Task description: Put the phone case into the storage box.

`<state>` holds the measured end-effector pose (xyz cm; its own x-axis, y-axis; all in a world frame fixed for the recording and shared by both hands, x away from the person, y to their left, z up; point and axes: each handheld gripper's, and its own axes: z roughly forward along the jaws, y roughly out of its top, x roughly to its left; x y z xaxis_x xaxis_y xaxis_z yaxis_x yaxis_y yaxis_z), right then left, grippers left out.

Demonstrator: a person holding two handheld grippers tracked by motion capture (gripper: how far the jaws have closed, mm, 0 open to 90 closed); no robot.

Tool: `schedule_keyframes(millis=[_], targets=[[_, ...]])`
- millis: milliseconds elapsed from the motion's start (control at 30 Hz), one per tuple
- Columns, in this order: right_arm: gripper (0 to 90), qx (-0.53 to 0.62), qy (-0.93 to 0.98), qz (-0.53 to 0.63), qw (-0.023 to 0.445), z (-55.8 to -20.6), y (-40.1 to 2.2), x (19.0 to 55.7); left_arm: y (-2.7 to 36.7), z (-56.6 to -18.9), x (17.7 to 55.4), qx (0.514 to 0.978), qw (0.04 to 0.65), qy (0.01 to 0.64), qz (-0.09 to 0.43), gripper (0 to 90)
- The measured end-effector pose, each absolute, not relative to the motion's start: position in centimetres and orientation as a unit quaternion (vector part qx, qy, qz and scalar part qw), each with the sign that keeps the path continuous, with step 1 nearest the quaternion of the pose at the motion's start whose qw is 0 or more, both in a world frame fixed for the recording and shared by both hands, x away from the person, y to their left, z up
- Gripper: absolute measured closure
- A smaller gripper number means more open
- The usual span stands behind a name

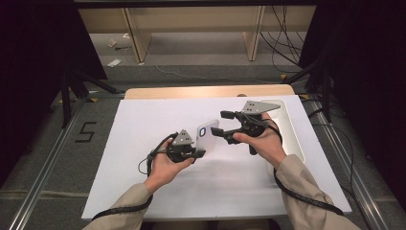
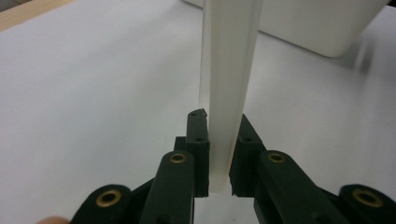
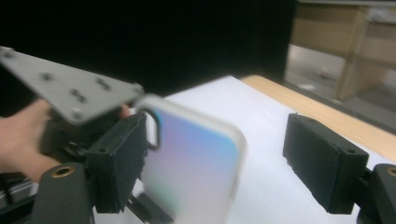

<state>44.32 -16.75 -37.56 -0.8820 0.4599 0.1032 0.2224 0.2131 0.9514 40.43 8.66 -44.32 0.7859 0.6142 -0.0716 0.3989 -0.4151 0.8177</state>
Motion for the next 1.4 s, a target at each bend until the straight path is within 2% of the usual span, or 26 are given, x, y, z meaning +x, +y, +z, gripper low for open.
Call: schedule_keyframes(millis=[200, 467, 1400], targets=[[22.8, 0.258, 0.767, 0.578, 0.103, -38.5, -16.8, 44.4, 9.5, -44.2, 40.8, 0.814, 0.442, 0.350, 0.140, 80.3], [17.7, 0.287, 0.757, 0.576, 0.112, -39.5, -16.5, 44.4, 9.9, -44.4, 41.1, 0.806, 0.426, 0.385, 0.142, 80.2], [7.1, 0.296, 0.738, 0.594, 0.120, -39.9, -14.2, 43.5, 8.6, -44.3, 40.6, 0.812, 0.432, 0.369, 0.131, 80.3]])
